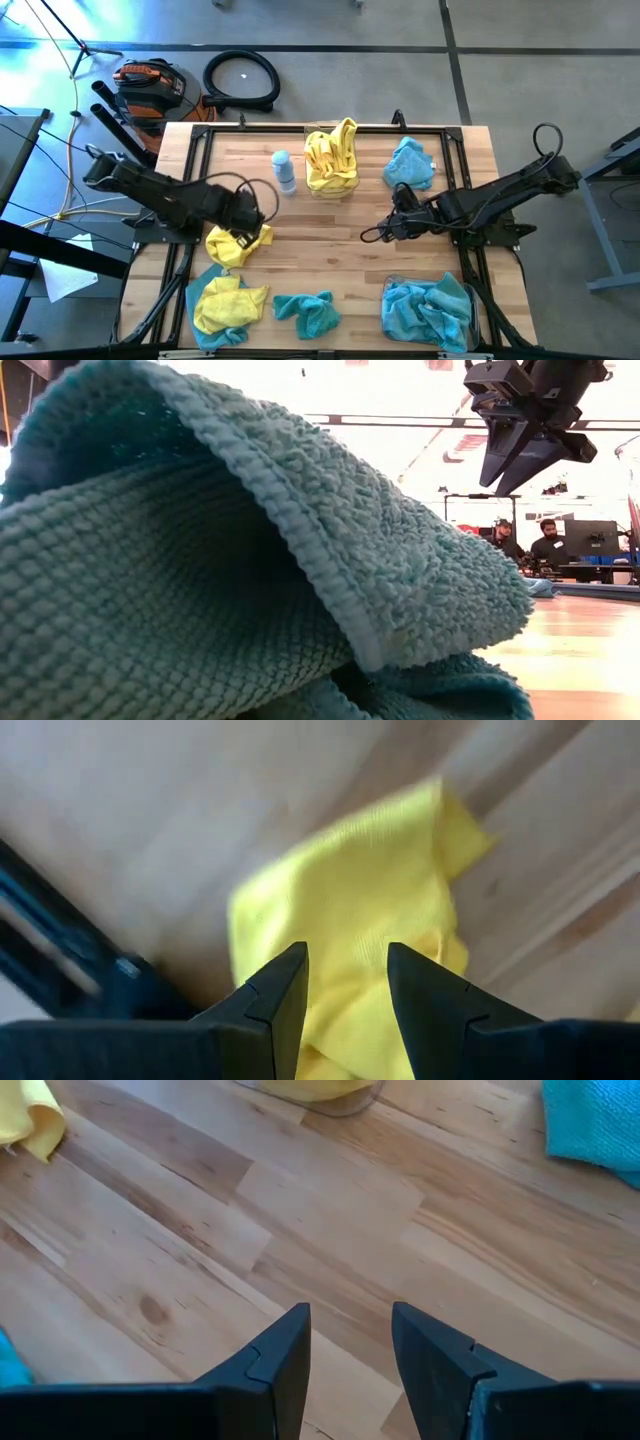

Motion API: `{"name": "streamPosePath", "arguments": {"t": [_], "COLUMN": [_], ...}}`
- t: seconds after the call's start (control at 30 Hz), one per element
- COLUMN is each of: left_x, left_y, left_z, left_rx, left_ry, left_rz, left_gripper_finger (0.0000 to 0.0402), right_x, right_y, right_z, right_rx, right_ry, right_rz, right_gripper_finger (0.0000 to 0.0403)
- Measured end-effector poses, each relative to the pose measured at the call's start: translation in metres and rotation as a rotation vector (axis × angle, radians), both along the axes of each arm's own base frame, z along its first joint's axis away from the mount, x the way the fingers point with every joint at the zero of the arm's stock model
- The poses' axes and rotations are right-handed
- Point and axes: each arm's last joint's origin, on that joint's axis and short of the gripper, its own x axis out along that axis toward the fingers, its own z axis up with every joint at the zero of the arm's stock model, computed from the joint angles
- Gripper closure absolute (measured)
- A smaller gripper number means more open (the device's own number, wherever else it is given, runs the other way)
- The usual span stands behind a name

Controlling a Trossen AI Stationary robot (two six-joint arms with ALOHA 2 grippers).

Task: Sort microfiber towel by color & place in baskets
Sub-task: Put the yellow towel into the top transparent bin

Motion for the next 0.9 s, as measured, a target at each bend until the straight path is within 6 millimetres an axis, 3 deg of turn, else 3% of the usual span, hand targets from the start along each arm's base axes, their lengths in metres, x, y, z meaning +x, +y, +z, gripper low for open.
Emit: {"name": "streamPosePath", "arguments": {"t": [0.33,0.7,0.8,0.9], "left_x": [-0.037,-0.05,-0.053,-0.05], "left_y": [-0.013,-0.013,-0.011,-0.013], "left_z": [-0.055,-0.112,-0.118,-0.112], "left_rx": [-0.115,-0.162,-0.166,-0.177], "left_ry": [0.007,-0.05,-0.039,-0.054], "left_rz": [0.209,0.265,0.265,0.252], "left_gripper_finger": [0.0273,0.0275,0.03,0.0364], "right_x": [0.001,0.005,0.006,0.006], "right_y": [0.001,0.001,0.001,0.001], "right_z": [0.001,0.003,0.003,0.003], "right_rx": [-0.004,-0.011,-0.008,-0.008], "right_ry": [-0.008,-0.059,-0.066,-0.067], "right_rz": [0.023,0.014,0.014,0.014], "right_gripper_finger": [0.0266,0.0266,0.0266,0.0266]}}
